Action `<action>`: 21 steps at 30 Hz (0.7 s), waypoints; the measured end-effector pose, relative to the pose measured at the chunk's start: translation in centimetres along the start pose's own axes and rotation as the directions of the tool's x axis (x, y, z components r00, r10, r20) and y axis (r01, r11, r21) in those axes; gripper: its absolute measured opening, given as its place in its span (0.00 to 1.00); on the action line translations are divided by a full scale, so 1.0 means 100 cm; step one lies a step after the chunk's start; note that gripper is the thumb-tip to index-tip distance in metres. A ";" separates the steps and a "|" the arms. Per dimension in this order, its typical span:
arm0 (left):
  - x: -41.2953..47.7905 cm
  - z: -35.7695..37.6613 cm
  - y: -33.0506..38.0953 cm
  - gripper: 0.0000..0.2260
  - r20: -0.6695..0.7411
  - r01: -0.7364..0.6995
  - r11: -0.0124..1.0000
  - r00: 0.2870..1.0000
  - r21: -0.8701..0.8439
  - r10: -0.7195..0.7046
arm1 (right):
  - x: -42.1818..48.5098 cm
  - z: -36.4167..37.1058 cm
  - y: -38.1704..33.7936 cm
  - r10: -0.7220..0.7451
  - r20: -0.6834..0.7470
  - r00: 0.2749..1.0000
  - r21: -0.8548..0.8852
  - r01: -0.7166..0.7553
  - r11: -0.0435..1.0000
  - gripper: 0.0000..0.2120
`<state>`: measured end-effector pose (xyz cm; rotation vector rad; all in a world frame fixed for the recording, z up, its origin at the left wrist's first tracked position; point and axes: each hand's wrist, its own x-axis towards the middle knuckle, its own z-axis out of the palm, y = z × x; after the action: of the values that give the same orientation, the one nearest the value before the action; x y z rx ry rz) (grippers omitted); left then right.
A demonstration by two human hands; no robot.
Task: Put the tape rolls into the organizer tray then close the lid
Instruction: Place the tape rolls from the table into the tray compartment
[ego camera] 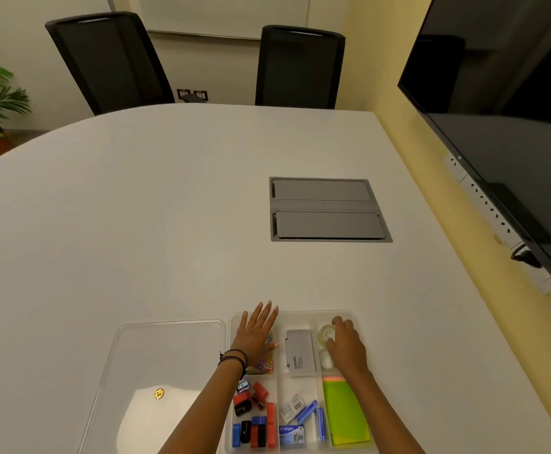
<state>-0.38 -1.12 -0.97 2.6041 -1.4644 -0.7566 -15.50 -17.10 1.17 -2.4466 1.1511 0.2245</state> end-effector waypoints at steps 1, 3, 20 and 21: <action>0.000 0.000 0.000 0.33 0.000 -0.001 1.000 1.000 0.000 0.001 | -0.003 -0.001 0.004 0.018 -0.002 1.000 -0.005 -0.018 1.000 0.18; -0.001 0.000 0.000 0.34 0.000 -0.002 1.000 1.000 -0.008 0.002 | -0.008 0.000 0.011 0.051 0.033 0.998 -0.028 -0.050 0.998 0.15; 0.000 0.001 0.001 0.34 0.006 0.004 1.000 1.000 0.013 -0.004 | -0.018 0.005 0.003 0.069 0.113 0.991 -0.167 -0.050 0.985 0.12; 0.000 0.000 0.001 0.34 0.006 0.003 1.000 1.000 0.009 -0.003 | -0.018 0.005 0.003 0.063 0.117 0.991 -0.154 -0.044 0.987 0.12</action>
<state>-0.44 -1.14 -0.98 2.6134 -1.4700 -0.7600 -16.89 -15.79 1.18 -2.4937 1.1864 0.4868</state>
